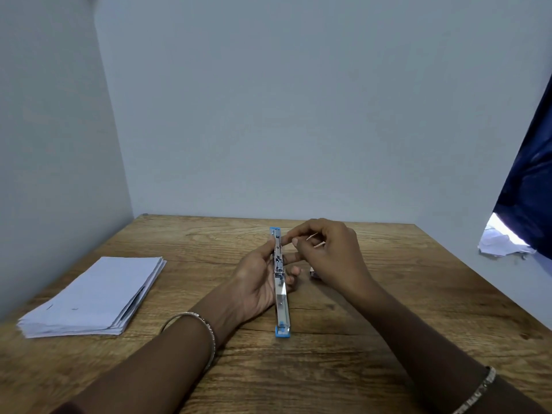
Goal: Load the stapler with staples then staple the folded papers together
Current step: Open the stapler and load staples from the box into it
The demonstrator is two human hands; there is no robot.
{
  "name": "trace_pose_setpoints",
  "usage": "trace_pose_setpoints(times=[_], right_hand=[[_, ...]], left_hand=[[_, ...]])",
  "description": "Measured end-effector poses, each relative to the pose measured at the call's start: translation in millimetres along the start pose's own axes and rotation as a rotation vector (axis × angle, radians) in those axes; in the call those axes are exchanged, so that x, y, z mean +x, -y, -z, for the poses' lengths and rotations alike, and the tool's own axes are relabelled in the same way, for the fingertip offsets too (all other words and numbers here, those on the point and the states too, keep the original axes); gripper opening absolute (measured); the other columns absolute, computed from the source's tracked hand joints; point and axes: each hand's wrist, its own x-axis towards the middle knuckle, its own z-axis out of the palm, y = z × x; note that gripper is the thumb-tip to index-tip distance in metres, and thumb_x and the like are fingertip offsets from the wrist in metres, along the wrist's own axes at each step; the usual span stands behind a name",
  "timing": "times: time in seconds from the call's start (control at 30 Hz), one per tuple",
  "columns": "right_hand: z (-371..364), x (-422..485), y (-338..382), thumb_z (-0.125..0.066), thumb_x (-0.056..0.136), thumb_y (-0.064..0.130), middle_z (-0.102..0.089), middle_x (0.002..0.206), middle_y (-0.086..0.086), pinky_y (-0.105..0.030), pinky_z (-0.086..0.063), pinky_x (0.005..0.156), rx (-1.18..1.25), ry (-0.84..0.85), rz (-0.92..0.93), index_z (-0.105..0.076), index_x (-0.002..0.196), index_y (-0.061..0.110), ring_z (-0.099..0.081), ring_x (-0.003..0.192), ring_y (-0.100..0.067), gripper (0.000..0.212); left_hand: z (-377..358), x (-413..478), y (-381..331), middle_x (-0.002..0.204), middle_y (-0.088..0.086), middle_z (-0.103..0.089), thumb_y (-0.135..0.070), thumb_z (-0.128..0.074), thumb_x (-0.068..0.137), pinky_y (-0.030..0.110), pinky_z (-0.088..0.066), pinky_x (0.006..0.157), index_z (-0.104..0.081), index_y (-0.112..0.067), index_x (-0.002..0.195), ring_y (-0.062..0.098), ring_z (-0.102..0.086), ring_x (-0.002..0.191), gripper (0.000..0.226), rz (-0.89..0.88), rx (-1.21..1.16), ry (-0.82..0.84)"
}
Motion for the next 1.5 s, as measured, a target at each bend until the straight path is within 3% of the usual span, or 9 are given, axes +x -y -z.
trace_pose_setpoints(times=[0.37,0.6,0.73,0.83,0.97,1.1,1.23,1.43,1.5], right_hand=[[-4,-9,1,-0.072,0.073,0.004,-0.055,0.116,0.004,0.002,-0.030,0.078,-0.231,0.437,0.356,-0.069,0.113,0.022,-0.049,0.106,-0.006,0.044],[-12,-11,-5,-0.074,0.080,0.007,-0.060,0.103,0.012,-0.007,-0.038,0.072,-0.150,0.348,0.401,-0.073,0.106,0.021,-0.056,0.092,-0.003,0.029],[-13,-8,-5,-0.076,0.088,0.013,-0.069,0.097,0.005,-0.013,-0.050,0.069,0.060,0.185,0.279,-0.075,0.103,0.016,-0.065,0.088,-0.008,0.016],[-14,-7,-8,-0.073,0.092,0.019,-0.072,0.094,0.001,-0.034,-0.061,0.069,0.148,0.134,0.154,-0.072,0.097,0.014,-0.070,0.089,-0.012,0.007],[-13,-6,-16,-0.070,0.094,0.024,-0.074,0.093,0.005,-0.038,-0.061,0.074,0.246,0.098,0.065,-0.066,0.099,0.018,-0.072,0.087,-0.011,0.009],[-14,-5,-19,-0.064,0.098,0.023,-0.076,0.100,-0.003,-0.042,-0.060,0.081,0.513,0.222,-0.124,-0.052,0.123,0.017,-0.074,0.091,-0.020,0.029],[-18,-4,-20,-0.061,0.100,0.016,-0.074,0.093,-0.014,-0.048,-0.061,0.085,0.775,0.305,-0.250,-0.051,0.133,0.017,-0.073,0.089,-0.026,0.035],[-20,-4,-27,-0.059,0.102,0.021,-0.068,0.081,-0.014,-0.034,-0.049,0.065,0.418,0.243,-0.064,-0.065,0.130,0.021,-0.064,0.074,-0.019,0.029],[-20,-3,-28,-0.060,0.101,0.021,-0.069,0.075,0.004,-0.026,-0.048,0.066,0.250,0.191,0.003,-0.067,0.131,0.023,-0.064,0.070,-0.010,0.031]], left_hand=[[13,3,-21,0.083,0.018,-0.075,-0.033,-0.030,0.109,0.028,-0.057,0.054,-0.055,-0.006,0.134,0.021,-0.062,0.061,0.045,-0.136,-0.169,-0.113],[12,1,-27,0.100,0.021,-0.077,-0.031,-0.031,0.109,0.049,-0.062,0.064,-0.052,-0.003,0.137,0.033,-0.068,0.102,0.045,-0.159,-0.290,-0.096],[10,2,-22,0.132,0.026,-0.064,-0.031,-0.036,0.107,0.037,-0.063,0.064,-0.057,-0.004,0.134,0.042,-0.060,0.124,0.043,-0.152,-0.237,-0.057],[8,4,-15,0.135,0.030,-0.061,-0.031,-0.038,0.106,0.048,-0.051,0.101,-0.059,0.000,0.133,0.040,-0.062,0.120,0.045,-0.159,-0.122,-0.017],[5,5,-3,0.131,0.028,-0.064,-0.030,-0.039,0.106,0.056,-0.039,0.113,-0.060,-0.004,0.132,0.039,-0.060,0.127,0.042,-0.149,-0.014,0.074],[4,3,-2,0.121,0.018,-0.072,-0.034,-0.044,0.104,0.050,-0.046,0.109,-0.073,-0.014,0.116,0.031,-0.066,0.115,0.037,-0.210,0.145,0.040],[-3,-7,-7,0.092,0.001,-0.080,-0.049,-0.039,0.103,0.035,-0.061,0.081,-0.081,-0.023,0.097,0.017,-0.074,0.087,0.049,-0.280,0.422,0.021],[-4,-10,-13,0.115,0.003,-0.074,-0.033,-0.054,0.101,0.018,-0.058,0.082,-0.059,-0.010,0.135,0.005,-0.071,0.103,0.041,-0.539,0.651,-0.036],[-2,-9,-14,0.121,0.007,-0.072,-0.018,-0.060,0.098,0.015,-0.054,0.088,-0.054,-0.008,0.141,0.002,-0.070,0.104,0.045,-0.589,0.674,-0.059]])
